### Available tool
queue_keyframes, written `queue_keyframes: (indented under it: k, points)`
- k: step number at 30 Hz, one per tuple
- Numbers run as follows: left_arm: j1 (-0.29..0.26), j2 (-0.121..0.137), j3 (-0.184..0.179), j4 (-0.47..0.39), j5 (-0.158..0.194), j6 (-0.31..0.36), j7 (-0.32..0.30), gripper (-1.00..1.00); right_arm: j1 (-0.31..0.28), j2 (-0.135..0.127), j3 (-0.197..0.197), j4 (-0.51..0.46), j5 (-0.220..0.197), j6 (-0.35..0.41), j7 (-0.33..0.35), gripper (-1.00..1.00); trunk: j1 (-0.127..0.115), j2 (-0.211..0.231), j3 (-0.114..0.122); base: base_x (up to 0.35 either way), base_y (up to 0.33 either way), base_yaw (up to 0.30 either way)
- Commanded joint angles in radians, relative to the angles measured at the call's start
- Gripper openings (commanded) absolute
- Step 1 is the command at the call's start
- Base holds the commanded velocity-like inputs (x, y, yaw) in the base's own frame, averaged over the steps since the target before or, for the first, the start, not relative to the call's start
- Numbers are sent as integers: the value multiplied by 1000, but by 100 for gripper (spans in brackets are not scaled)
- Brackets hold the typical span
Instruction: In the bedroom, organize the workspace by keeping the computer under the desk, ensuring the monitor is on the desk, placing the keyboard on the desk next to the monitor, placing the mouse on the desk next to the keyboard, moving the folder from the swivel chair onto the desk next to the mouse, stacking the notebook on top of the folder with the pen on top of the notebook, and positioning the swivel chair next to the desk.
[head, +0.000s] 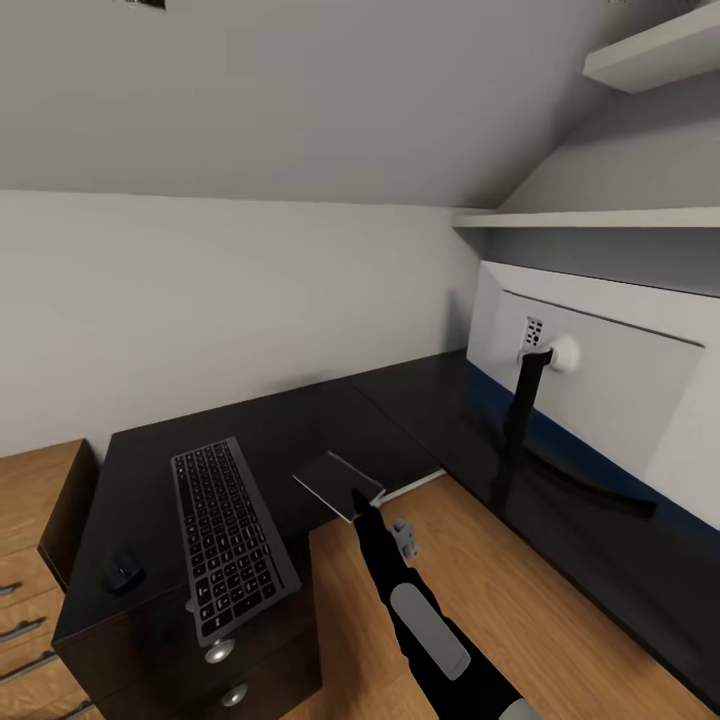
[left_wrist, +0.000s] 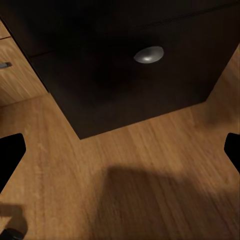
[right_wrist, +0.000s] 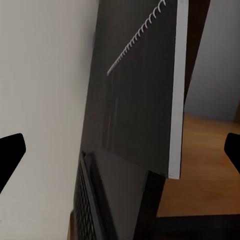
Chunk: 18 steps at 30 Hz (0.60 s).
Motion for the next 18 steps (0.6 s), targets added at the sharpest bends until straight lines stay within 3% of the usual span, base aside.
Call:
queue_keyframes:
  k: [1, 18]
  points:
    - [0, 2, -8, -1, 10, -3, 7, 100, -1, 0, 4, -1, -9, -8, -2, 100, -4, 7, 2, 0, 0, 0]
    - [0, 4, -5, -1, 11, -3, 7, 100, -1, -14, 3, 1, -13, -10, 6, 100, -4, 7, 2, 0, 0, 0]
